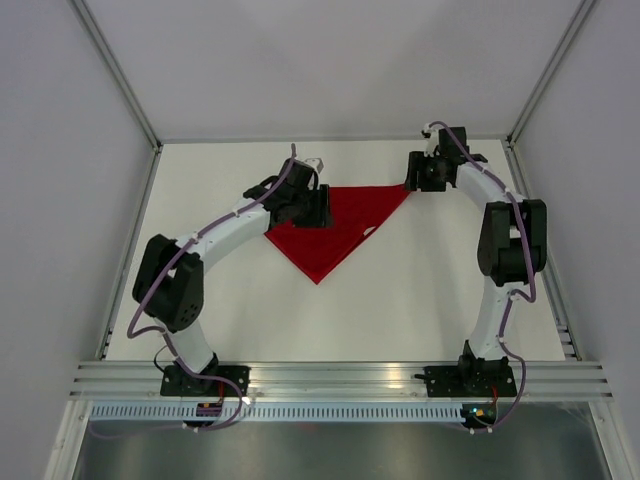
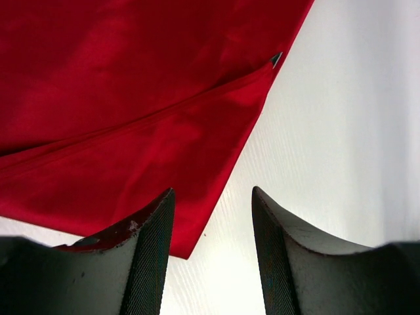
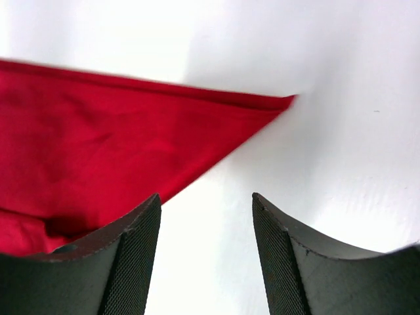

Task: Fold the napkin, place the utensils inside, and roll it up
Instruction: Fold the napkin

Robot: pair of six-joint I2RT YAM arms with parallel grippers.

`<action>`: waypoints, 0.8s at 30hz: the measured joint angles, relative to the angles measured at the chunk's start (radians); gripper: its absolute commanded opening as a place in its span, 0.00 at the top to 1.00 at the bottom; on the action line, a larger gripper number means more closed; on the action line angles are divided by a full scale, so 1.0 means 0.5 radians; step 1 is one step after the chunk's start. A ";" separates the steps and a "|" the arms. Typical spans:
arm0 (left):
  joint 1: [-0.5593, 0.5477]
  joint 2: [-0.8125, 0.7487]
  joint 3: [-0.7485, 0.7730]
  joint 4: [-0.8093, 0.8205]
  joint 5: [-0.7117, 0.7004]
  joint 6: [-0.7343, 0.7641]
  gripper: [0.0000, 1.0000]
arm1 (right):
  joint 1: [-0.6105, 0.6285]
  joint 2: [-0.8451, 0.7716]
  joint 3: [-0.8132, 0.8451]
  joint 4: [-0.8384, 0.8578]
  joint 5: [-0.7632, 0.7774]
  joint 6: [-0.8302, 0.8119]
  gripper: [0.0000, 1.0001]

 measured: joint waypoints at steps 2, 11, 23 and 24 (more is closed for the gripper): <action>-0.014 0.073 0.008 0.018 0.001 -0.002 0.45 | -0.124 0.111 0.088 -0.029 -0.107 0.069 0.34; -0.102 0.395 0.055 0.133 0.003 -0.043 0.46 | -0.393 0.455 0.267 -0.026 -0.491 0.348 0.29; -0.143 0.646 0.320 0.220 0.007 -0.100 0.46 | -0.391 0.555 0.313 0.128 -0.668 0.600 0.33; -0.148 0.671 0.349 0.222 0.008 -0.105 0.46 | -0.391 0.561 0.313 0.143 -0.675 0.614 0.34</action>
